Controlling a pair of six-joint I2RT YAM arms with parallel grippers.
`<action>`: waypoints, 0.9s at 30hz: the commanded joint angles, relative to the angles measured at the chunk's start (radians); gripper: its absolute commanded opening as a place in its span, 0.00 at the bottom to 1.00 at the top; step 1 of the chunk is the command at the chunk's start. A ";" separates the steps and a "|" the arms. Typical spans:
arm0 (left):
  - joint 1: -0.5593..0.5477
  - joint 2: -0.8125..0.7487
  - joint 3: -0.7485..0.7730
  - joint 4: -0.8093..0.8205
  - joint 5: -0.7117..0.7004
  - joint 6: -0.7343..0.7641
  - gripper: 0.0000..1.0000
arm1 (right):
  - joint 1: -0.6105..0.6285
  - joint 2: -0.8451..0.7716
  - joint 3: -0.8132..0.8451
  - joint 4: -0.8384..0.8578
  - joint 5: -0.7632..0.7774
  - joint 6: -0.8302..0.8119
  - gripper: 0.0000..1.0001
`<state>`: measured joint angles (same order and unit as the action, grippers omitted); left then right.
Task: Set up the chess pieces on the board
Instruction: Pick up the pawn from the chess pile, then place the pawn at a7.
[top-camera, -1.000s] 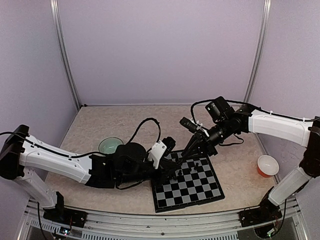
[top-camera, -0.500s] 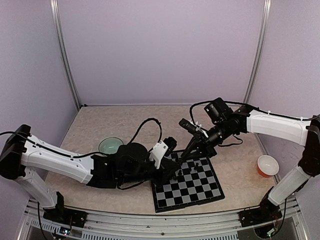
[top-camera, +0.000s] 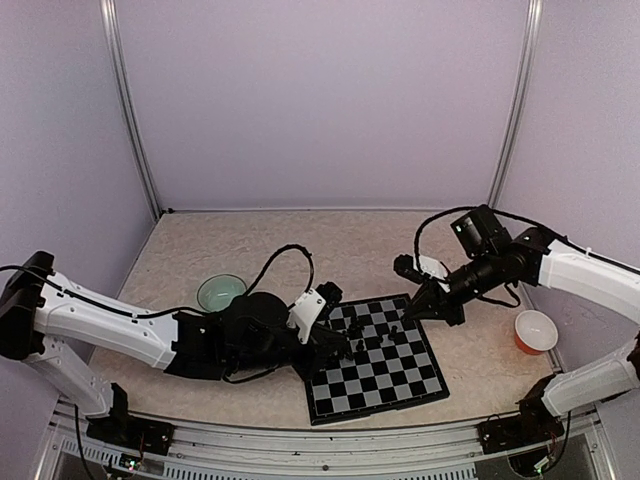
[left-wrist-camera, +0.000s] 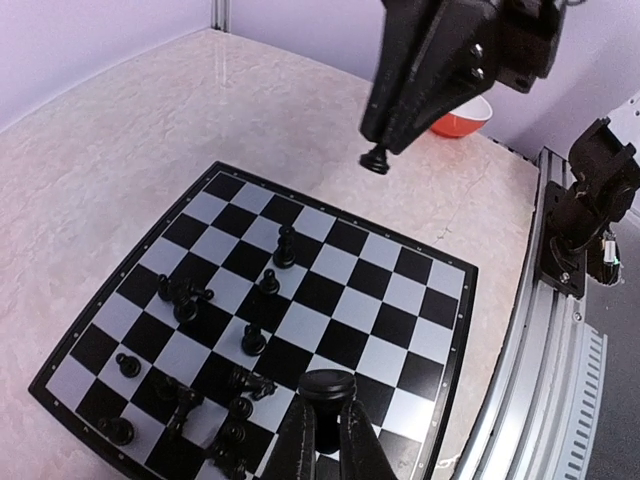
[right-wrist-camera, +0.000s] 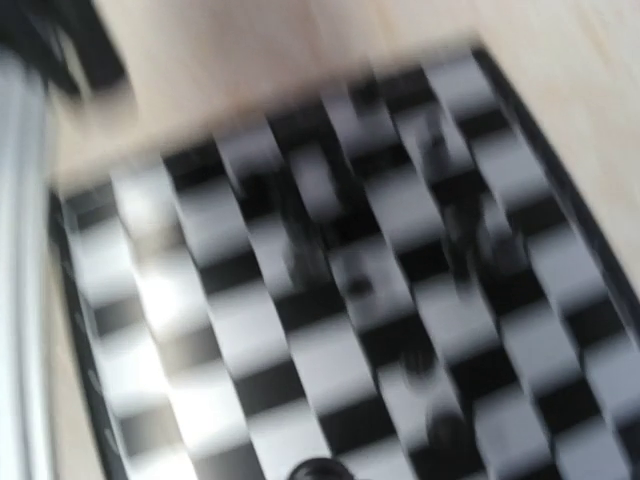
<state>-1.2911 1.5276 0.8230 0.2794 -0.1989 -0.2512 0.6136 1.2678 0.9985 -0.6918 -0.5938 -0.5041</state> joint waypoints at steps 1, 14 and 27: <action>-0.007 -0.076 -0.029 -0.048 -0.037 -0.037 0.00 | -0.002 -0.105 -0.160 -0.021 0.291 -0.110 0.00; -0.007 -0.122 -0.018 -0.093 -0.076 -0.030 0.00 | 0.002 -0.079 -0.306 0.004 0.305 -0.186 0.00; -0.007 -0.126 -0.029 -0.098 -0.093 -0.031 0.00 | 0.037 -0.016 -0.340 0.038 0.274 -0.189 0.00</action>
<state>-1.2911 1.4258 0.7975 0.1860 -0.2722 -0.2832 0.6323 1.2354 0.6743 -0.6758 -0.2993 -0.6876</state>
